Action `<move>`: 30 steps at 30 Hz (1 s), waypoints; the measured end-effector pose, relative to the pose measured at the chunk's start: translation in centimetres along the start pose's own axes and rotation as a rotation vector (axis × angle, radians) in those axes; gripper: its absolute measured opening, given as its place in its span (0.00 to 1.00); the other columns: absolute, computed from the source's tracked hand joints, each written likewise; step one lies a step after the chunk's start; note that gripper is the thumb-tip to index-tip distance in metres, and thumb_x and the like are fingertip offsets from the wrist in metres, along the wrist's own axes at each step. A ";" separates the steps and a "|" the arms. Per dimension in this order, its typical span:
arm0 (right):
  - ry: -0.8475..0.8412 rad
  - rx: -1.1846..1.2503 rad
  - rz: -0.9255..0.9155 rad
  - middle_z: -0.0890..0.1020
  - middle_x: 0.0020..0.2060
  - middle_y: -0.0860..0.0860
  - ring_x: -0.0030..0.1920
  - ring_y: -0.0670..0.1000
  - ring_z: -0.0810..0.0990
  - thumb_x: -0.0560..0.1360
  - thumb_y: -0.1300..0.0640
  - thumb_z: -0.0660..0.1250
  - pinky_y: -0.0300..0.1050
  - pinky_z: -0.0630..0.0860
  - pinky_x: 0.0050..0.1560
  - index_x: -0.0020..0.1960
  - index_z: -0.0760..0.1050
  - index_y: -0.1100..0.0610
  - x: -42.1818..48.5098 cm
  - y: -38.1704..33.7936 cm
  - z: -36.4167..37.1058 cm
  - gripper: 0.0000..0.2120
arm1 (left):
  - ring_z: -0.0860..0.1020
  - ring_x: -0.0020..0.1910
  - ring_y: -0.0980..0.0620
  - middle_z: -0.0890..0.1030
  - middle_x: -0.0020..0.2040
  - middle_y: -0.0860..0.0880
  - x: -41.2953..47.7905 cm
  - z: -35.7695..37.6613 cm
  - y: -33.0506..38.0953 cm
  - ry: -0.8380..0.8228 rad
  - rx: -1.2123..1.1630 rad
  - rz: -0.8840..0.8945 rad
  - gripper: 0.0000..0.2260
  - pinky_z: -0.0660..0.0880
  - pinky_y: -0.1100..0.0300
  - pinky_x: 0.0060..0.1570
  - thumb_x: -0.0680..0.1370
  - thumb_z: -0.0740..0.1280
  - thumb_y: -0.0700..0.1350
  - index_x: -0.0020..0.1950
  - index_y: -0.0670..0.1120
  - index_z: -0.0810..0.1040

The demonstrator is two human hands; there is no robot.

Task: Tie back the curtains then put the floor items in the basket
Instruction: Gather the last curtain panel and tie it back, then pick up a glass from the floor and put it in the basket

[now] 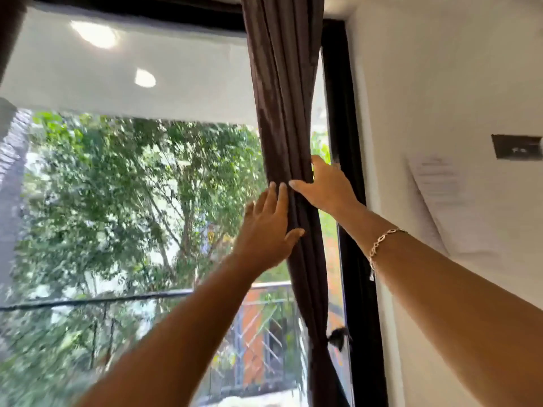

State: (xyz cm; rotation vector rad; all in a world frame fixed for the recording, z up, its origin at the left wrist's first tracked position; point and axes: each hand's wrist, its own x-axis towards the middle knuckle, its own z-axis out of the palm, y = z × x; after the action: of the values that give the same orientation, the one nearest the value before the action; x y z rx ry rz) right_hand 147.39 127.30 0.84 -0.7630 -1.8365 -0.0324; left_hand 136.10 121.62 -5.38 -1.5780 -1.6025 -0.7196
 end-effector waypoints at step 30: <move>-0.985 -0.321 -0.008 0.49 0.75 0.62 0.76 0.59 0.48 0.77 0.41 0.54 0.50 0.45 0.74 0.76 0.44 0.58 -54.4 12.8 13.7 0.36 | 0.41 0.76 0.43 0.40 0.76 0.40 -50.6 10.3 5.7 -0.953 -0.001 -0.479 0.35 0.42 0.49 0.73 0.79 0.53 0.59 0.76 0.42 0.40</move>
State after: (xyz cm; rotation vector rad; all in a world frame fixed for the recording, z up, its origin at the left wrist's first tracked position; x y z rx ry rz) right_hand 153.34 116.25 -55.31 -1.1099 -2.8107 0.0564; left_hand 137.73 102.09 -53.50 -1.6484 -2.7226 -0.1563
